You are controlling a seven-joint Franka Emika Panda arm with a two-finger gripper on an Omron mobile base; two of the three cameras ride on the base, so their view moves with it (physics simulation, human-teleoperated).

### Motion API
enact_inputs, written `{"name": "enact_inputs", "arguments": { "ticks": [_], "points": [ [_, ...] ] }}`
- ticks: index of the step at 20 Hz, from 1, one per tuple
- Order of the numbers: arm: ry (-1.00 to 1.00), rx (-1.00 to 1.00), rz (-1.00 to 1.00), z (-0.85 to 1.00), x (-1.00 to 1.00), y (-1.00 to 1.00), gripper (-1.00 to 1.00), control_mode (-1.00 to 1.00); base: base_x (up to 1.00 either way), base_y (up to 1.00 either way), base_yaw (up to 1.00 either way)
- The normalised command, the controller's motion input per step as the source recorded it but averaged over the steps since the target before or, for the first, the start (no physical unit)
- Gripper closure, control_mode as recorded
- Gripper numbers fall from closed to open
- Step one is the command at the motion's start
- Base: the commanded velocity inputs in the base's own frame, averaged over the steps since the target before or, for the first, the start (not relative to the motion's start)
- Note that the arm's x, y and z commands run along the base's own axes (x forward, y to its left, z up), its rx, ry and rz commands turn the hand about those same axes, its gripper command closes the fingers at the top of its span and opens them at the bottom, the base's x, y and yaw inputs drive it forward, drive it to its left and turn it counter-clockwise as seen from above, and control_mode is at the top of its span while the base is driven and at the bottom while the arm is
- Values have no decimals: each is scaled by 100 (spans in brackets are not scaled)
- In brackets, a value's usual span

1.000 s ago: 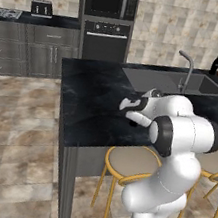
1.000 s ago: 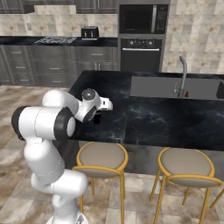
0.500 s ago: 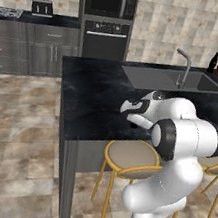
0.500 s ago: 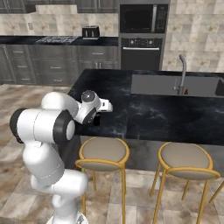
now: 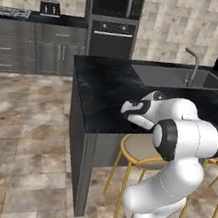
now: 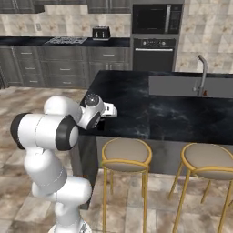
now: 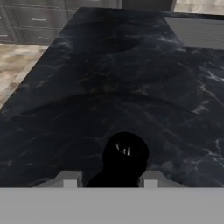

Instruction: Place the large bottle from the dining counter next to the other large bottle outside the sink, and place the small bottle from the dining counter next to the other small bottle inside the sink.

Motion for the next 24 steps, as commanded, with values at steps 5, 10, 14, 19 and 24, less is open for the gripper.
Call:
{"name": "enact_inputs", "arguments": {
  "ticks": [5, 10, 14, 19, 24],
  "points": [
    [0, 0, 0, 0, 0, 0, 100, 100, 1, 98, 0],
    [0, 0, 0, 0, 0, 0, 100, 100, 10, 100, 0],
    [0, 0, 0, 0, 0, 0, 100, 100, 23, 100, 0],
    [0, 0, 0, 0, 0, 0, 100, 100, 60, 100, 0],
    [0, 0, 0, 0, 0, 0, 100, 100, 86, 79, 0]
  ]
}}
